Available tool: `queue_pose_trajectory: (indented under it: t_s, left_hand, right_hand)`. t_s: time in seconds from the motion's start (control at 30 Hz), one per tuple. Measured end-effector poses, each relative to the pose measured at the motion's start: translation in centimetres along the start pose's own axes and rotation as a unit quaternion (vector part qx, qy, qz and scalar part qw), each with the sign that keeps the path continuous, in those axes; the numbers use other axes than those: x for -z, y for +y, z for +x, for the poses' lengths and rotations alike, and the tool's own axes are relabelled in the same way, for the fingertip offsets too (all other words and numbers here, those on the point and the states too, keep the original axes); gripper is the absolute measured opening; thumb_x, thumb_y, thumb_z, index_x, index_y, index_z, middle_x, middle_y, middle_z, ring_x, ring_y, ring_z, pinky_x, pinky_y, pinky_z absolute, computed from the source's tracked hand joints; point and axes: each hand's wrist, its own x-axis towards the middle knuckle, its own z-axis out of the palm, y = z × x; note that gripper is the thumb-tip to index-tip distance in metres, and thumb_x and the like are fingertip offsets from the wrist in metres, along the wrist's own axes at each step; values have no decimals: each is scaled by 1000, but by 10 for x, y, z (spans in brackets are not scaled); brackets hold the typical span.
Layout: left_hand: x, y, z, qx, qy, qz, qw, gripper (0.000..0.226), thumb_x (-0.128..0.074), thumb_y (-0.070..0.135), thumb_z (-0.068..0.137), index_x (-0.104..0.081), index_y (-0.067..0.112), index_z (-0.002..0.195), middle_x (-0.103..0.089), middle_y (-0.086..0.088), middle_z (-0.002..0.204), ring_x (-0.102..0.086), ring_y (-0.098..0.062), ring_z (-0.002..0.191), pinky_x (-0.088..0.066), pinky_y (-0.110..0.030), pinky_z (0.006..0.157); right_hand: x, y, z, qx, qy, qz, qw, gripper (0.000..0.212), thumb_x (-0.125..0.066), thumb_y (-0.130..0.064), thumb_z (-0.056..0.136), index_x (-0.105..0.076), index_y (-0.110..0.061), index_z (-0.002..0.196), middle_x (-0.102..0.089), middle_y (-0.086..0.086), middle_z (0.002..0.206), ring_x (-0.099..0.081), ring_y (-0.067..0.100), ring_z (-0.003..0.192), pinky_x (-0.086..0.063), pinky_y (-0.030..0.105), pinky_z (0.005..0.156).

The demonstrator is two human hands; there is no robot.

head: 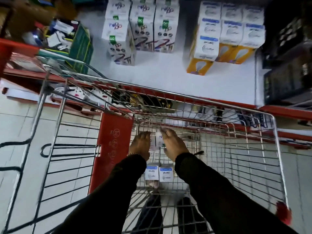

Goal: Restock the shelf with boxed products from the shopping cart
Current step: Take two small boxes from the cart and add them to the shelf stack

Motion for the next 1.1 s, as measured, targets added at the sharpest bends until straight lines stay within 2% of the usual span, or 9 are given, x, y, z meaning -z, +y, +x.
queue_pose_trajectory:
  t_s: [0.1,0.17,0.37,0.5,0.63,0.73,0.9,1.0,1.1]
  left_hand:
    - [-1,0,8,-8,9,12,1000,60,-58,13,90,-33,7,144,-44,-13,144,-44,-30,132,-48,-38,102]
    - [4,0,6,-8,21,-8,1000,48,-51,7,91,-40,8,138,-49,-12,138,-49,-30,126,-54,-41,91]
    - [31,-2,-19,-10,27,-34,999,48,-61,7,85,-46,11,131,-35,-5,140,-60,-28,107,-58,-39,81]
    - [58,3,-43,-33,85,5,996,51,-67,6,78,-53,8,127,-38,-10,140,-57,-28,112,-54,-37,90]
    - [91,10,-69,-54,131,29,989,54,-66,9,77,-51,9,128,-42,-11,137,-49,-29,120,-49,-37,100]
    - [118,14,-91,-68,145,15,987,57,-67,9,75,-50,11,130,-38,-9,141,-53,-31,117,-51,-38,98]
    - [161,17,-121,-93,195,16,976,71,-72,15,75,-43,13,140,-43,-8,145,-49,-28,128,-48,-38,104]
    - [188,18,-133,-104,222,27,969,71,-73,17,73,-44,13,138,-49,-8,138,-55,-27,121,-52,-38,99]
    - [214,16,-141,-113,250,35,961,70,-75,21,72,-47,13,136,-52,-8,134,-55,-27,120,-50,-38,100]
  right_hand:
    - [-7,2,10,-2,8,-32,999,70,-53,3,94,-22,-11,155,-27,12,159,-31,29,144,-46,37,105]
    - [-8,4,12,-9,14,-27,999,68,-57,1,92,-29,-11,153,-33,13,156,-37,29,141,-47,37,104]
    - [14,-3,-10,-36,26,-9,999,76,-73,-19,83,-35,-17,148,-42,6,149,-40,28,138,-45,37,107]
    - [42,-15,-31,-37,43,-5,998,76,-75,-20,80,-39,-17,146,-43,5,148,-39,28,137,-42,38,111]
    - [74,-27,-59,-51,65,18,996,67,-77,-13,75,-48,-17,136,-40,6,142,-50,26,122,-55,34,93]
    - [96,-36,-81,-47,89,13,995,73,-80,-17,73,-48,-19,138,-37,5,148,-52,26,124,-54,31,88]
    - [137,-50,-105,-12,113,11,993,75,-82,-26,73,-48,-21,139,-44,3,140,-49,25,125,-53,36,96]
    - [163,-57,-112,-4,135,8,991,76,-82,-36,73,-48,-22,140,-46,2,139,-52,25,122,-50,34,92]
    - [190,-62,-114,3,152,2,988,76,-82,-32,73,-49,-22,141,-45,3,142,-47,27,128,-48,37,99]
